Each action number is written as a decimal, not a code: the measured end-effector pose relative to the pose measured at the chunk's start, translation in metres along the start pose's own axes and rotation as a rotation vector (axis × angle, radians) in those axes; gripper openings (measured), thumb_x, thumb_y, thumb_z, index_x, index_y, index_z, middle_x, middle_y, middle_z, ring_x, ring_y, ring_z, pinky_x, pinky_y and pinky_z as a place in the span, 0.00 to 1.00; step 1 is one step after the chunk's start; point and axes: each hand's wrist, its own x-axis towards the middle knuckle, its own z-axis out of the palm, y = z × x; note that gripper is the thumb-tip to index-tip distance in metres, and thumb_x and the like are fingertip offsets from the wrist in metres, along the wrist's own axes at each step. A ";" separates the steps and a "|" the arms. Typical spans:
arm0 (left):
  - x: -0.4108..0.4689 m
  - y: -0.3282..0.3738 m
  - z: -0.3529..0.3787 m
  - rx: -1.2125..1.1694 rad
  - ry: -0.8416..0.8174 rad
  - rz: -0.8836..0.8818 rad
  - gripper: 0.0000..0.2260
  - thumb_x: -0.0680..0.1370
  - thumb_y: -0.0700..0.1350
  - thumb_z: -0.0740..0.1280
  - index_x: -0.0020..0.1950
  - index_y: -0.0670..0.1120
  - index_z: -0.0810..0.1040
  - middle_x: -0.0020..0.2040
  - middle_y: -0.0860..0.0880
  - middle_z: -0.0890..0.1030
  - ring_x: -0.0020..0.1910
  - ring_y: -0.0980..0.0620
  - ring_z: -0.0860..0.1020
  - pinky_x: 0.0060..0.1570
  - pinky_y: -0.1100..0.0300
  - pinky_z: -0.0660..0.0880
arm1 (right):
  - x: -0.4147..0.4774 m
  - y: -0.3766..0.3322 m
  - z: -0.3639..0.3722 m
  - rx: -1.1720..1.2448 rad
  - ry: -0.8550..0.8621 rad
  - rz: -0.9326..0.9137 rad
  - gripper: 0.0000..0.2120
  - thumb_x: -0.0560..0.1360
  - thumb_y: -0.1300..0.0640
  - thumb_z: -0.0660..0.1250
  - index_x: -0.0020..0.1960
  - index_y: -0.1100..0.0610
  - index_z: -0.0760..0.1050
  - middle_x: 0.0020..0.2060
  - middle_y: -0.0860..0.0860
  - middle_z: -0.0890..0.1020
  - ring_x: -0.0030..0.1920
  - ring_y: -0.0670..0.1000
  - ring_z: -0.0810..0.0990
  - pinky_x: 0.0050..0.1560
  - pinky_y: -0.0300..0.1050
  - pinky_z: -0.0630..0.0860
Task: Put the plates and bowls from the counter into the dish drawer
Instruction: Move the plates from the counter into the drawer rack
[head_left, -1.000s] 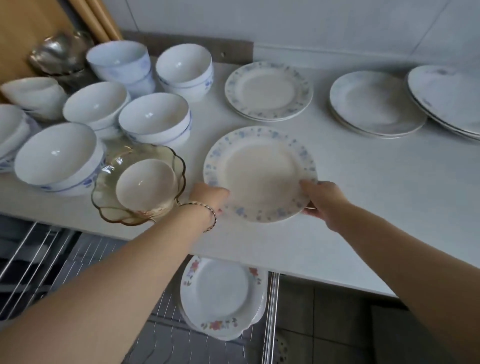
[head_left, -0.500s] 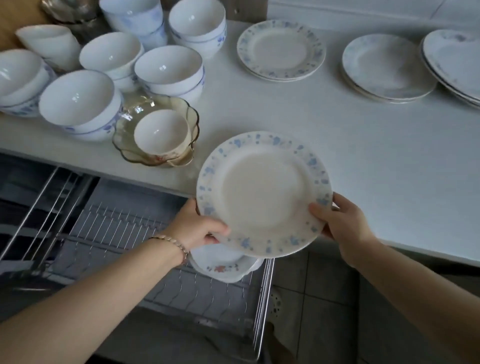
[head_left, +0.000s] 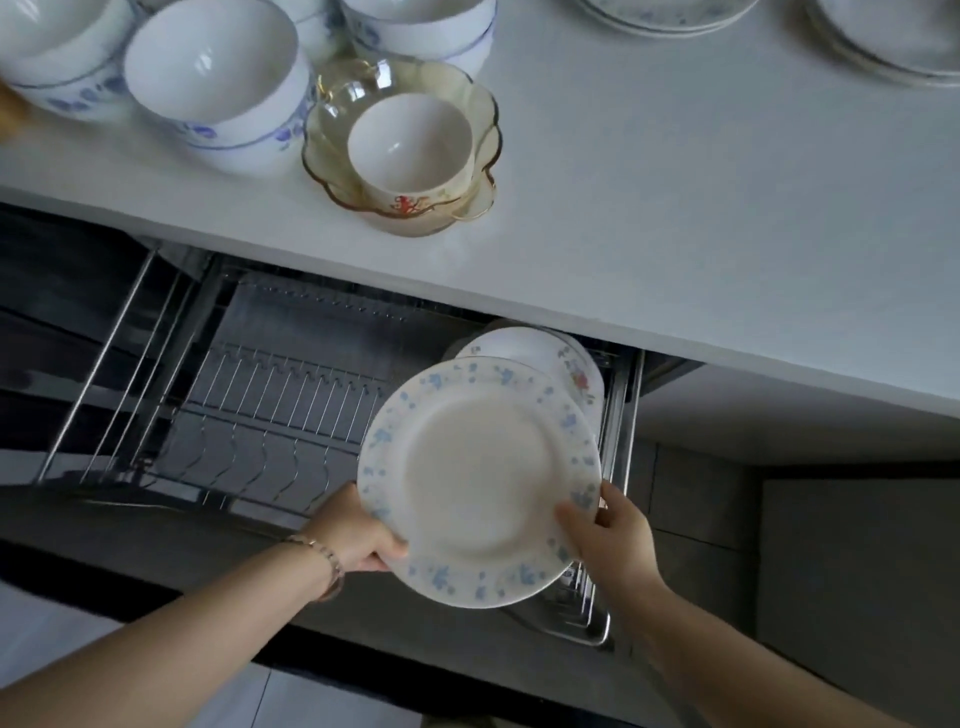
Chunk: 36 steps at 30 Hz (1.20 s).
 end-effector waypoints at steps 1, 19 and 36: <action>0.016 -0.003 0.000 0.014 0.016 -0.023 0.16 0.67 0.22 0.66 0.45 0.41 0.78 0.44 0.43 0.82 0.49 0.42 0.81 0.45 0.50 0.80 | 0.011 0.006 0.009 -0.004 0.017 0.042 0.08 0.72 0.65 0.67 0.42 0.53 0.78 0.37 0.54 0.82 0.41 0.57 0.82 0.46 0.54 0.82; 0.163 0.060 0.048 0.417 0.306 0.077 0.25 0.70 0.39 0.71 0.65 0.44 0.69 0.66 0.41 0.63 0.47 0.43 0.73 0.53 0.62 0.72 | 0.151 0.025 0.041 -0.065 0.482 0.150 0.14 0.71 0.61 0.64 0.56 0.59 0.78 0.38 0.56 0.83 0.32 0.52 0.74 0.23 0.31 0.68; 0.169 -0.044 0.039 0.953 0.016 0.083 0.39 0.75 0.32 0.58 0.76 0.60 0.42 0.77 0.55 0.34 0.78 0.50 0.40 0.73 0.42 0.57 | 0.117 0.038 0.113 1.140 0.064 0.730 0.37 0.61 0.50 0.79 0.65 0.60 0.70 0.64 0.56 0.76 0.65 0.55 0.75 0.69 0.48 0.68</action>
